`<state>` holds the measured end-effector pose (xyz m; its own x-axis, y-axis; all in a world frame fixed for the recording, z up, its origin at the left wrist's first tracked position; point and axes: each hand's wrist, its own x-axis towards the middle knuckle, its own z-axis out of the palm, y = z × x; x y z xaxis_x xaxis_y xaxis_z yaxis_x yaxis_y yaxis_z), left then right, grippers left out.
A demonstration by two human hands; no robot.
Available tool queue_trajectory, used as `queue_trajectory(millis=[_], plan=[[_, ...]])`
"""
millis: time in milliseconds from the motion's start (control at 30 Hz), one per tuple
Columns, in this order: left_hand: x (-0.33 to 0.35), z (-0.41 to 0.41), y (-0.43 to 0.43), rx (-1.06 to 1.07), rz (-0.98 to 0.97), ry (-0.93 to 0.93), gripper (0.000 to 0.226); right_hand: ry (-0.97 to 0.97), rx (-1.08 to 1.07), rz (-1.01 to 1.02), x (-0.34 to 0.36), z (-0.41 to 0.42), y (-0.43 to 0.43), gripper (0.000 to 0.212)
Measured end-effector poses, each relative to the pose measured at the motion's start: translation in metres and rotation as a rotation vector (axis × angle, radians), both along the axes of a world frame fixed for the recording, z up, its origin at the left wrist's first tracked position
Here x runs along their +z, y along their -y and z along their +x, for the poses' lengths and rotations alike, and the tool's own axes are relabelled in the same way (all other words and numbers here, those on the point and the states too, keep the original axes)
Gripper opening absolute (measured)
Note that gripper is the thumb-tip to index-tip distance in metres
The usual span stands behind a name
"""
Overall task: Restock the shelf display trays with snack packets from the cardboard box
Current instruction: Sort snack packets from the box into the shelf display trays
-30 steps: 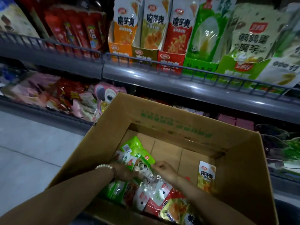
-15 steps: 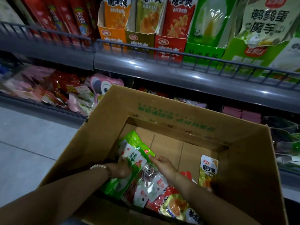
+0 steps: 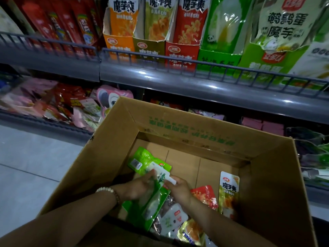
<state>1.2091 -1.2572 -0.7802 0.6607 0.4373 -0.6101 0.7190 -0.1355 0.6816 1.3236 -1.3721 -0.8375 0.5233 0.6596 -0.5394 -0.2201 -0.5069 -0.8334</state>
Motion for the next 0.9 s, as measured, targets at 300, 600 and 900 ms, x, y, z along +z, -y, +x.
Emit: queue_trajectory(millis=[300, 600, 900], plan=[[0.03, 0.01, -0.01, 0.092, 0.043, 0.149, 0.098, 0.121, 0.14, 0.099, 0.063, 0.044, 0.012, 0.02], [0.132, 0.008, -0.001, -0.005, -0.536, 0.271, 0.047, 0.047, 0.149, 0.342, 0.196, 0.069, 0.026, 0.029], [0.183, 0.02, 0.064, 0.143, -0.319, 0.547, 0.048, -0.037, -0.29, 0.479, 0.261, 0.043, 0.044, 0.04]])
